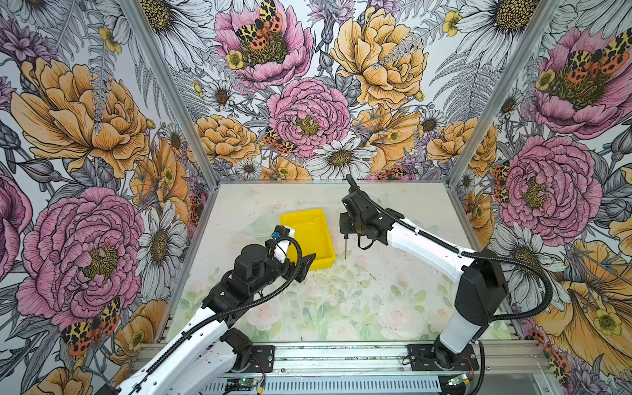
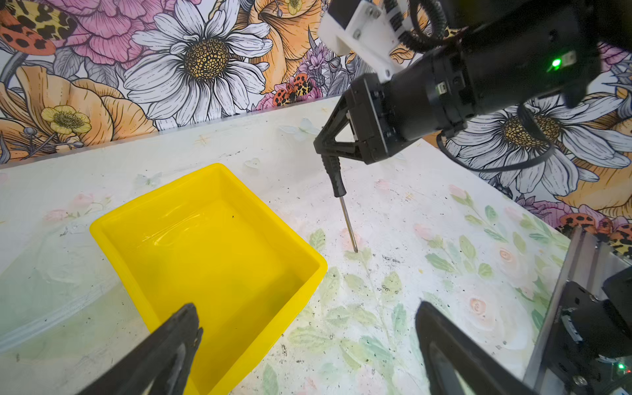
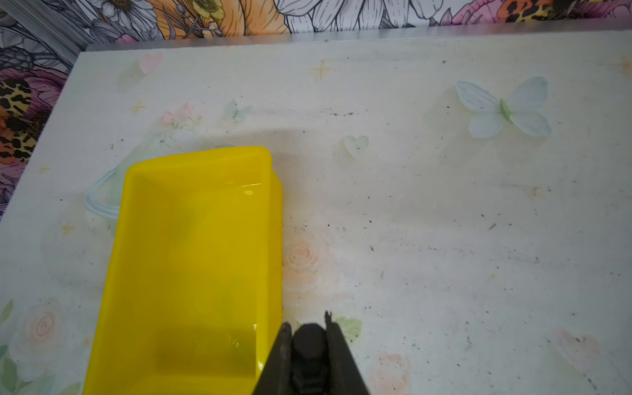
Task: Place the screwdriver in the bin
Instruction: 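Carry the screwdriver over the bin with the right gripper while the left gripper waits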
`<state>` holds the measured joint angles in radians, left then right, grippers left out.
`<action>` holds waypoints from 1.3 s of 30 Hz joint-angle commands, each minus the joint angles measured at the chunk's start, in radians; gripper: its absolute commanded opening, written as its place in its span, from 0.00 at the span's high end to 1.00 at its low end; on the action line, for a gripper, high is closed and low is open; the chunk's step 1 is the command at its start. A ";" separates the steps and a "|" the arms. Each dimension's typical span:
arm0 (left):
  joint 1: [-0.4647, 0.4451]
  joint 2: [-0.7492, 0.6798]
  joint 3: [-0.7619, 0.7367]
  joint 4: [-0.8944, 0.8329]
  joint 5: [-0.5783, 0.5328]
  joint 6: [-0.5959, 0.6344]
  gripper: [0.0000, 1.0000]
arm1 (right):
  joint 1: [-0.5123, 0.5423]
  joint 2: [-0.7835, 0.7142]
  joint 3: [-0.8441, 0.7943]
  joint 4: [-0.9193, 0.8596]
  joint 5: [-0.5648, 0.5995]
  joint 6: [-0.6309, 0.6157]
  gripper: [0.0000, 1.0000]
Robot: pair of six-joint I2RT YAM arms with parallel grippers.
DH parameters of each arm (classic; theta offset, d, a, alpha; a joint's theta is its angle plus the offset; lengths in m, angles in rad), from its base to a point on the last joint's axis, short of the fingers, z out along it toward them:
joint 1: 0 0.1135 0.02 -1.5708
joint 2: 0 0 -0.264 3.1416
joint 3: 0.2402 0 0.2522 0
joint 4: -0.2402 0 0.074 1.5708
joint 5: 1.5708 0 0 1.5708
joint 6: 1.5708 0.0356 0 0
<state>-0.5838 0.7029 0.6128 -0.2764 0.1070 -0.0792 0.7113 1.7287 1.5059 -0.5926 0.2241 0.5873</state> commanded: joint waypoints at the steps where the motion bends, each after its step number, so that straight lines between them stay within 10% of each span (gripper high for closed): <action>1: 0.009 -0.036 -0.007 -0.037 -0.045 -0.025 0.01 | 0.031 0.048 0.101 -0.001 0.028 0.006 1.00; 24: 0.208 -0.140 -0.009 -0.187 -0.066 -0.073 0.01 | 0.036 0.594 0.715 -0.002 -0.290 -0.031 1.00; 39: 0.263 -0.093 -0.006 -0.172 -0.032 -0.124 0.01 | 0.042 0.681 0.646 -0.001 -0.446 0.004 1.00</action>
<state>-0.3294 0.6216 0.6090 -0.4492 0.0532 -0.1715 0.7513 2.3749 2.1689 -0.5961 -0.1806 0.5690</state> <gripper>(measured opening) 0.986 0.174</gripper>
